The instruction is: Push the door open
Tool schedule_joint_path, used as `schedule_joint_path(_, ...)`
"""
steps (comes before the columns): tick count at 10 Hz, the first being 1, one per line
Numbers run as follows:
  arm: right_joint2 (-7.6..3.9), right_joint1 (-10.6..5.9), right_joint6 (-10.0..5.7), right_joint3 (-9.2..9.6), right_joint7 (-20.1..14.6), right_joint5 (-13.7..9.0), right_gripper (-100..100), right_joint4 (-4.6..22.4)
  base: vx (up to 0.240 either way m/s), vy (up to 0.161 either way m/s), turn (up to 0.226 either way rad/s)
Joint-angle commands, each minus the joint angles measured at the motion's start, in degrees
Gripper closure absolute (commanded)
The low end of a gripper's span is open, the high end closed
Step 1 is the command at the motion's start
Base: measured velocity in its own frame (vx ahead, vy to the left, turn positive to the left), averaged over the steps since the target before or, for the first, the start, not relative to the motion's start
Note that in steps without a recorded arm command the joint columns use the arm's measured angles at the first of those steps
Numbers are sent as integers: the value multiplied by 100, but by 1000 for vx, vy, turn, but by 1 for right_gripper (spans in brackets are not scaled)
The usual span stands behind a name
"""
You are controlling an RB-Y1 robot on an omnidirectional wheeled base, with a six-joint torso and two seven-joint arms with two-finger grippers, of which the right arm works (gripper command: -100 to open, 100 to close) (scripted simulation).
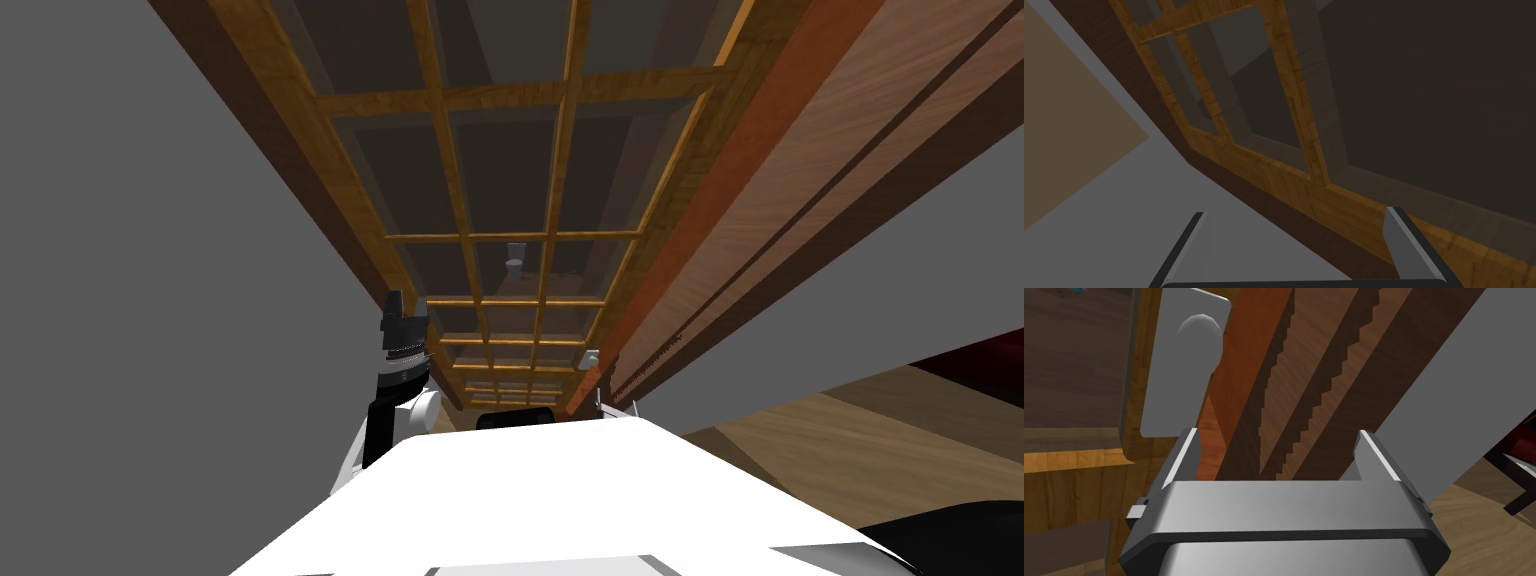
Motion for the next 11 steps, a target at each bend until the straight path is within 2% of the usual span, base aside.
schedule_joint_path(1,-54,-208,-28,15,-20,52,-100,-33,-10,-9,17)
schedule_joint_path(3,-54,-208,-28,15,-20,52,-100,-33,15,-5,5)
schedule_joint_path(4,-45,-47,-82,-36,-17,-16,-100,2,58,31,-97)
schedule_joint_path(7,-52,-65,-81,-61,-5,-32,-100,-45,79,30,-37)
schedule_joint_path(11,-52,-65,-81,-61,-5,-32,-100,-45,2,1,0)
